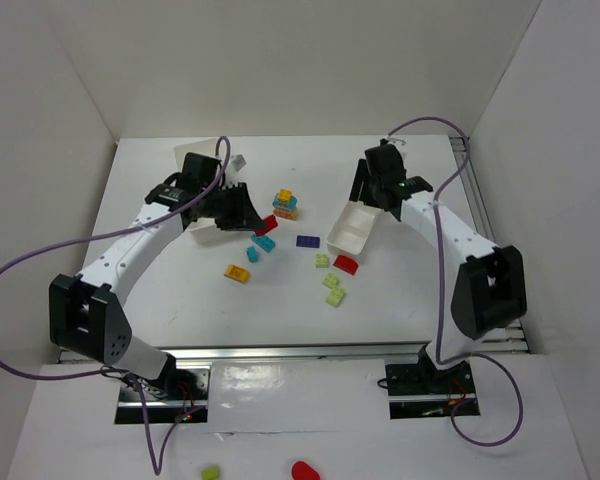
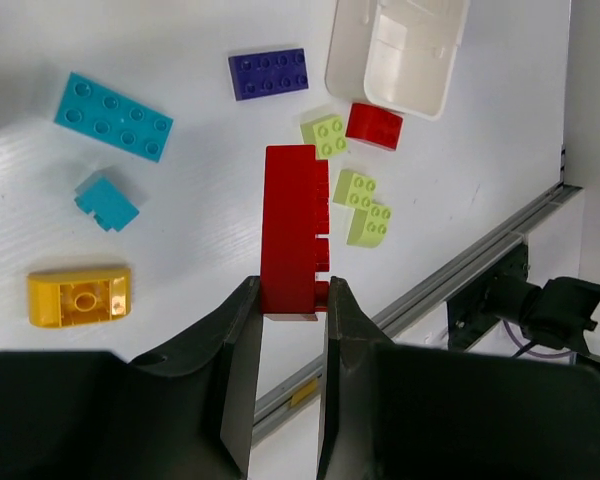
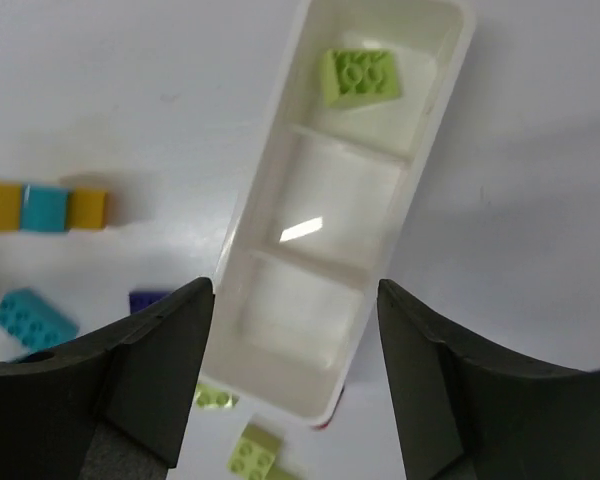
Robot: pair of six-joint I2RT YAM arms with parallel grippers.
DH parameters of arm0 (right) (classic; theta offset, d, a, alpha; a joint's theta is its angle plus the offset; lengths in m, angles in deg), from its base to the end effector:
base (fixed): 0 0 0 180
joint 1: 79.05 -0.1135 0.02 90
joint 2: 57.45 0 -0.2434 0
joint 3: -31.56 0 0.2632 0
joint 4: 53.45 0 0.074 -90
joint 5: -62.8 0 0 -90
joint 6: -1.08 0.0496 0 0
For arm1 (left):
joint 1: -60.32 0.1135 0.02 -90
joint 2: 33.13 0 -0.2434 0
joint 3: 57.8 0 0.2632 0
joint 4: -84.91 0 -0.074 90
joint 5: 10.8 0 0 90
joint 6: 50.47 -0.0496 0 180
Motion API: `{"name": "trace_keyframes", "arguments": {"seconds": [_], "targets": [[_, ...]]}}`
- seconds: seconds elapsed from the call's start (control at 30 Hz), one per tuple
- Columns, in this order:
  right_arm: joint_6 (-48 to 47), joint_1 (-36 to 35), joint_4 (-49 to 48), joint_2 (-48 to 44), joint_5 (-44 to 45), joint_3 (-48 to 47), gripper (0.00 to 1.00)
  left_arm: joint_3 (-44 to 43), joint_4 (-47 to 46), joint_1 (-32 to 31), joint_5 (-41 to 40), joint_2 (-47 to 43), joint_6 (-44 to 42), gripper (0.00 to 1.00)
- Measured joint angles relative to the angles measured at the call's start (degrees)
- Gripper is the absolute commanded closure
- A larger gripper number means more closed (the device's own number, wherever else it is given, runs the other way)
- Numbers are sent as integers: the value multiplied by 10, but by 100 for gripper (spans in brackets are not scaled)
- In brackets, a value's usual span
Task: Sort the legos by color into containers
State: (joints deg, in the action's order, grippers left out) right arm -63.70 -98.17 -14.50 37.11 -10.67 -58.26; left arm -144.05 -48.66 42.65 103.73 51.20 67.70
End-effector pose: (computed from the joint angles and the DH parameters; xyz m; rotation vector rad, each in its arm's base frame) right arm 0.3727 0.1143 0.2504 0.2640 2.2801 0.0615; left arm 0.3215 -0.1240 0.2810 -0.0018 2.4366 -0.8820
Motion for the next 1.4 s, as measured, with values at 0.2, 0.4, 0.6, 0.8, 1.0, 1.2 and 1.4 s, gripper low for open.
{"name": "trace_keyframes", "arguments": {"seconds": [0.2, 0.4, 0.6, 0.8, 1.0, 1.2, 1.4], "targets": [[13, -56, 10, -112, -27, 103, 13, -42, 17, 9, -24, 42, -11, 100], [30, -74, 50, -150, -20, 134, 10, -106, 54, 70, -131, 68, -13, 100], [43, -75, 62, -162, -3, 134, 8, -115, 65, 115, -138, 75, -19, 100], [77, -75, 81, -166, 31, 134, 6, -125, 23, 40, -12, 108, -21, 100], [134, -63, 116, -222, 73, 144, 6, -179, -24, -84, 64, 220, 8, 100], [175, -38, 148, -342, 109, 158, 5, -281, -44, -157, 82, 334, 33, 100], [189, -29, 187, -380, 127, 158, 4, -369, -40, -187, 57, 408, 40, 66]]}}
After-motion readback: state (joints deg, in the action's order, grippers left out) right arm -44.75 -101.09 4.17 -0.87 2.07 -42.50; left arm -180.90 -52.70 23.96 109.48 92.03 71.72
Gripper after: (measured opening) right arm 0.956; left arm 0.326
